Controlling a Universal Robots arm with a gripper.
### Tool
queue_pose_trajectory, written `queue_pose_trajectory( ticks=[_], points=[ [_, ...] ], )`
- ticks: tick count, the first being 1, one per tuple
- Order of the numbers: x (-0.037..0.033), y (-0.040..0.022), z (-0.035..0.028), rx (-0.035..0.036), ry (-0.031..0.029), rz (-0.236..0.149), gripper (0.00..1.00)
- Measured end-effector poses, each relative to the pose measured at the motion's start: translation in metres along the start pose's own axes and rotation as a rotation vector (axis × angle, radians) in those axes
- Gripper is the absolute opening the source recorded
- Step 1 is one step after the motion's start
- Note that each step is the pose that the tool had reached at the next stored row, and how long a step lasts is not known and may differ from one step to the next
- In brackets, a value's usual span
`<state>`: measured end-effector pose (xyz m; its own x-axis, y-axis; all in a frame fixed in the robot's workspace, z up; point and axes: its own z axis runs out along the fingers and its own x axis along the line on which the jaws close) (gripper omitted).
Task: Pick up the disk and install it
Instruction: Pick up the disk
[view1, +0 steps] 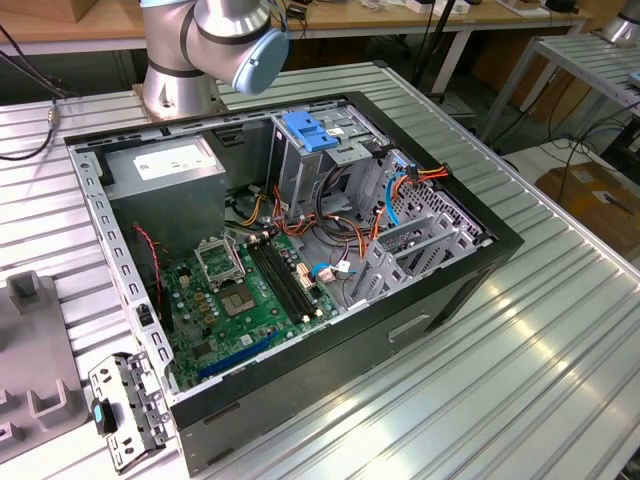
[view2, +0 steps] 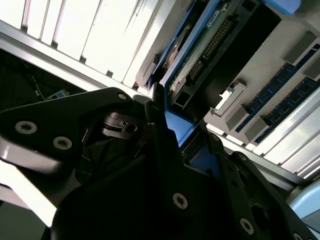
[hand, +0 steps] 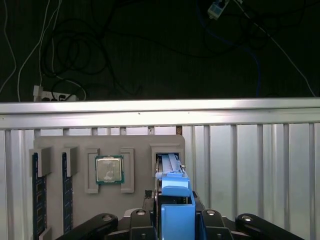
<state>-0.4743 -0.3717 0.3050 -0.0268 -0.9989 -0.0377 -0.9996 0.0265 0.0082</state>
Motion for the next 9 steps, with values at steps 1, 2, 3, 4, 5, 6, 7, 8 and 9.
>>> queue_pose_trajectory(
  ticks=[1, 2, 3, 4, 5, 6, 7, 8, 9],
  points=[
    [0.0000, 0.0000, -0.0010, 0.0000, 0.0002, 0.000, 0.37],
    [-0.0001, 0.0000, -0.0024, 0.0001, 0.0003, 0.000, 0.37],
    [-0.0002, 0.0000, -0.0049, 0.0001, 0.0005, 0.000, 0.37],
    [-0.0003, 0.0001, -0.0083, 0.0001, 0.0006, 0.000, 0.37],
    [-0.0004, 0.0001, -0.0108, 0.0001, 0.0007, 0.000, 0.37],
    [-0.0005, 0.0001, -0.0131, 0.0001, 0.0007, 0.000, 0.37],
    [-0.0006, 0.0001, -0.0160, 0.0001, 0.0008, 0.000, 0.37],
    [-0.0007, 0.0001, -0.0181, 0.0002, 0.0007, 0.000, 0.37],
    [-0.0008, 0.0002, -0.0219, 0.0001, 0.0010, 0.000, 0.37]
  ],
)
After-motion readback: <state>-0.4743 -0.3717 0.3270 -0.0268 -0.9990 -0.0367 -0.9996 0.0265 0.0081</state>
